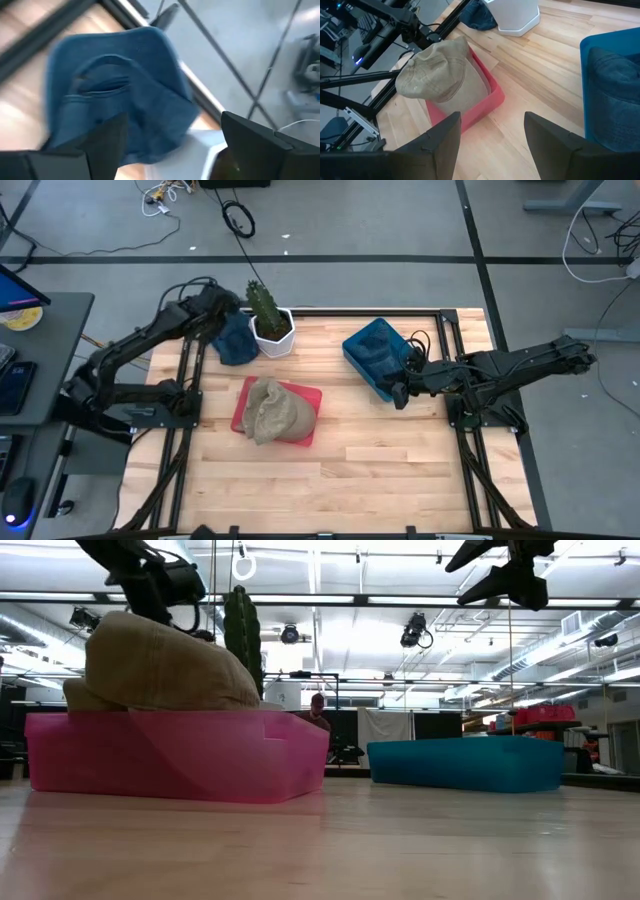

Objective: Pick & Place hat
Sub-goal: Put the blue cap into the blue bin

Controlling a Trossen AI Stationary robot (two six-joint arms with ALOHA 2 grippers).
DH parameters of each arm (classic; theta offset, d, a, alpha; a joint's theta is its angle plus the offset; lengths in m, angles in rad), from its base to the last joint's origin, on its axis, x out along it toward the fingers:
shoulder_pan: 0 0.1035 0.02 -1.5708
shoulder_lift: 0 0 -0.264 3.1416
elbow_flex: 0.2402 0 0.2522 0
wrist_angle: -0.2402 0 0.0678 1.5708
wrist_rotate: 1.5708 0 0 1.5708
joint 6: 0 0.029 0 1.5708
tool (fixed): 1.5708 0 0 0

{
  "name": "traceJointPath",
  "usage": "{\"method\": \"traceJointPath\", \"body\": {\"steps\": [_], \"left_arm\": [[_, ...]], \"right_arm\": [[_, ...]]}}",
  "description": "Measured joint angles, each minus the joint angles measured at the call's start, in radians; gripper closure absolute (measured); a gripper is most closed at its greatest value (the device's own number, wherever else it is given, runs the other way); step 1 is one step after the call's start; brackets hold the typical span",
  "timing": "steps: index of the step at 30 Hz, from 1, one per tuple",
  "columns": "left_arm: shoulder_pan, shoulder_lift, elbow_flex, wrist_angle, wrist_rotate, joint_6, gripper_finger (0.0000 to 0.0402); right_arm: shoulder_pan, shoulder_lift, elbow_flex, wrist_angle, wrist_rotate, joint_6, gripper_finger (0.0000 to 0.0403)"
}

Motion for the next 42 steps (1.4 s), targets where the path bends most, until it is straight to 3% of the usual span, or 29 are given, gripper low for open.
{"method": "traceJointPath", "body": {"steps": [4,12,18,42], "left_arm": [[0.000,0.071,0.000,0.084,0.013,-0.009,0.0072],[0.001,0.205,0.000,0.047,0.055,-0.108,0.0071],[0.001,0.227,0.000,0.160,0.036,-0.128,0.0071],[0.019,0.349,-0.001,0.279,0.033,-0.064,0.0080]], "right_arm": [[0.000,0.000,0.000,0.001,-0.009,0.000,0.0181],[0.000,0.000,0.000,0.001,-0.025,0.000,0.0181],[0.000,0.000,0.000,0.001,-0.024,0.000,0.0181],[0.000,0.000,0.000,0.008,-0.022,0.002,0.0181]]}}
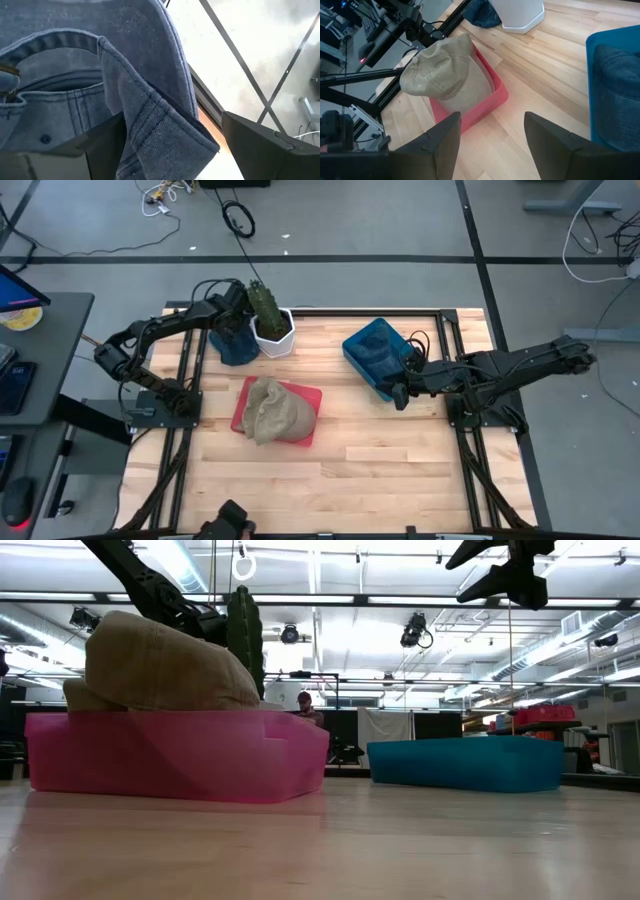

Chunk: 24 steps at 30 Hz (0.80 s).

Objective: Pick & Place hat
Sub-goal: Put the blue cap into the blue bin

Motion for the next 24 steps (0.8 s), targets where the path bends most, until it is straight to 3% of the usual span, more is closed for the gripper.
{"method": "traceJointPath", "body": {"steps": [7,16,24], "left_arm": [[0.000,0.000,0.000,-0.004,-0.012,0.024,0.0170],[-0.001,-0.031,0.000,-0.016,-0.040,0.043,0.0378],[0.011,-0.173,0.000,-0.062,-0.101,0.154,0.0396]], "right_arm": [[0.000,0.000,0.000,0.000,0.000,0.003,0.0181],[0.000,0.000,0.000,0.000,0.000,0.007,0.0181],[0.000,0.000,0.000,0.000,0.000,0.007,0.0181]]}}
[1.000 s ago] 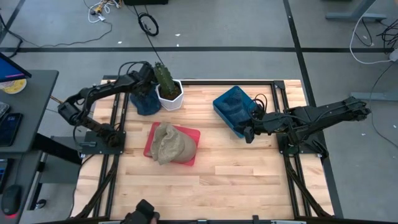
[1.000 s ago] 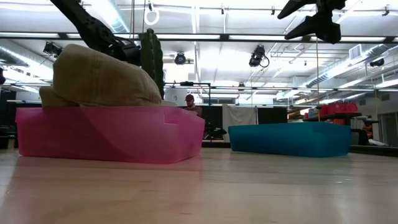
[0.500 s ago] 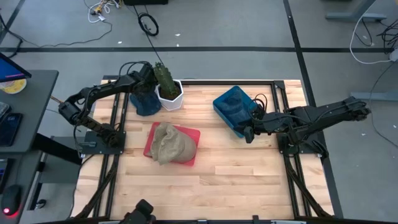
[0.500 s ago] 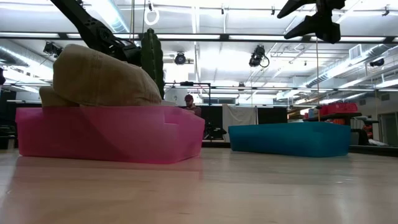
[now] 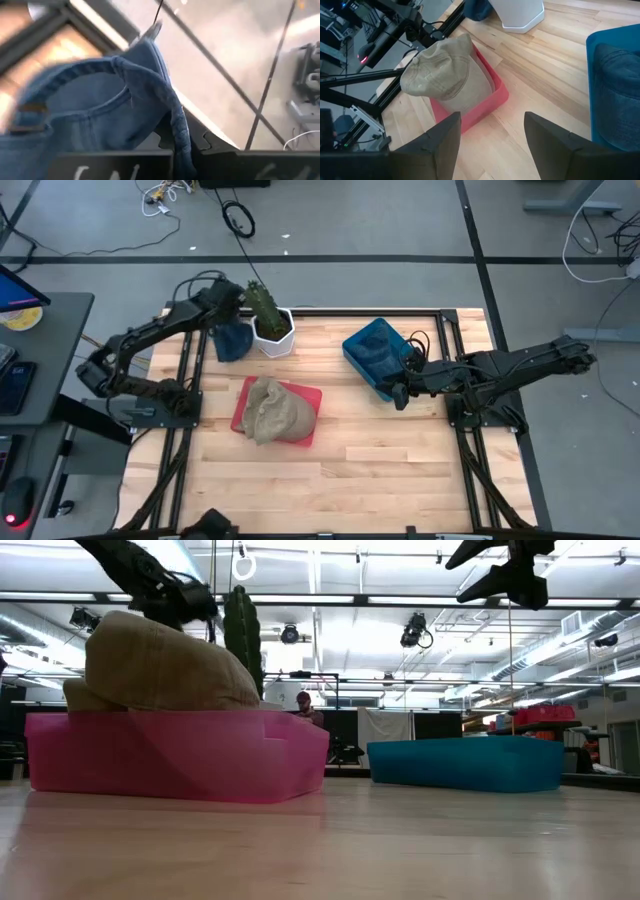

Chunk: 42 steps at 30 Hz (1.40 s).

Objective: Pick & Place hat
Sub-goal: Put the blue cap into the blue bin

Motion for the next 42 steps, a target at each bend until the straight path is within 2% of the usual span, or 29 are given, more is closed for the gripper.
{"method": "traceJointPath", "body": {"steps": [10,20,25,30,36,42], "left_arm": [[0.000,-0.252,0.000,-0.054,-0.102,0.099,0.0397],[-0.036,-0.514,0.000,0.052,-0.054,0.274,0.0398],[-0.042,-0.632,0.000,0.071,-0.056,0.276,0.0399],[-0.043,-0.722,0.000,0.173,-0.058,0.301,0.0399],[-0.043,-0.782,0.002,0.384,0.078,0.357,0.0399],[-0.043,-0.778,0.002,0.405,0.291,0.278,0.0399]], "right_arm": [[0.000,0.000,0.000,0.000,0.000,-0.008,0.0181],[0.000,0.000,0.000,0.000,0.000,-0.016,0.0181],[0.000,0.000,0.000,0.001,0.000,-0.020,0.0181],[0.000,0.000,0.000,0.014,0.000,-0.029,0.0181],[0.000,0.000,0.000,0.027,0.028,-0.053,0.0181],[0.000,0.000,0.000,0.108,0.086,-0.167,0.0181]]}}
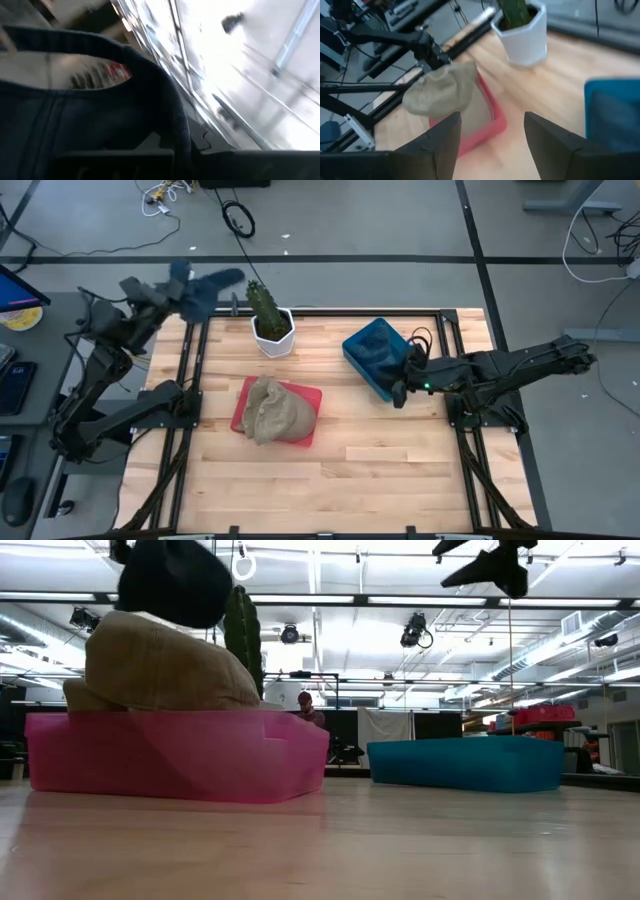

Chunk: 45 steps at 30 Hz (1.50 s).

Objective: Pick & Place hat
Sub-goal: Put the blue cap into the blue bin

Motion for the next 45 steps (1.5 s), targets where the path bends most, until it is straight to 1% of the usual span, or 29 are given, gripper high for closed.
{"method": "traceJointPath", "body": {"steps": [5,8,10,14,19,27,30,32,39,42,45], "left_arm": [[-0.009,0.007,0.000,0.027,0.173,-0.043,0.0399],[-0.019,0.005,0.000,0.060,0.244,-0.039,0.0399],[-0.023,0.005,0.000,0.084,0.283,-0.027,0.0399],[-0.024,0.004,0.000,0.120,0.339,-0.028,0.0399],[-0.024,0.004,0.000,0.147,0.415,-0.081,0.0399],[-0.025,0.004,-0.001,0.258,0.568,-0.145,0.0399],[-0.025,0.003,-0.001,0.285,0.591,-0.155,0.0399],[-0.026,0.006,-0.001,0.296,0.595,-0.151,0.0399],[-0.083,0.047,-0.001,0.298,0.564,-0.151,0.0399],[-0.132,0.084,-0.001,0.318,0.543,-0.155,0.0399],[-0.194,0.129,-0.001,0.394,0.529,-0.155,0.0399]], "right_arm": [[0.000,0.000,0.000,0.092,0.063,-0.149,0.0181],[0.000,0.000,0.000,0.131,0.088,-0.226,0.0181],[0.000,0.000,0.000,0.146,0.102,-0.250,0.0181],[0.000,0.000,0.000,0.160,0.106,-0.252,0.0181],[-0.003,0.000,0.000,0.187,0.114,-0.252,0.0181],[-0.027,0.000,0.000,0.222,0.130,-0.254,0.0181],[-0.031,0.000,0.000,0.259,0.130,-0.292,0.0181],[-0.031,0.000,0.000,0.307,0.129,-0.350,0.0181],[-0.032,0.057,0.000,0.561,0.112,-0.703,0.0181],[-0.044,0.097,0.000,0.638,0.095,-0.749,0.0181],[-0.059,0.127,0.000,0.679,0.093,-0.750,0.0181]]}}
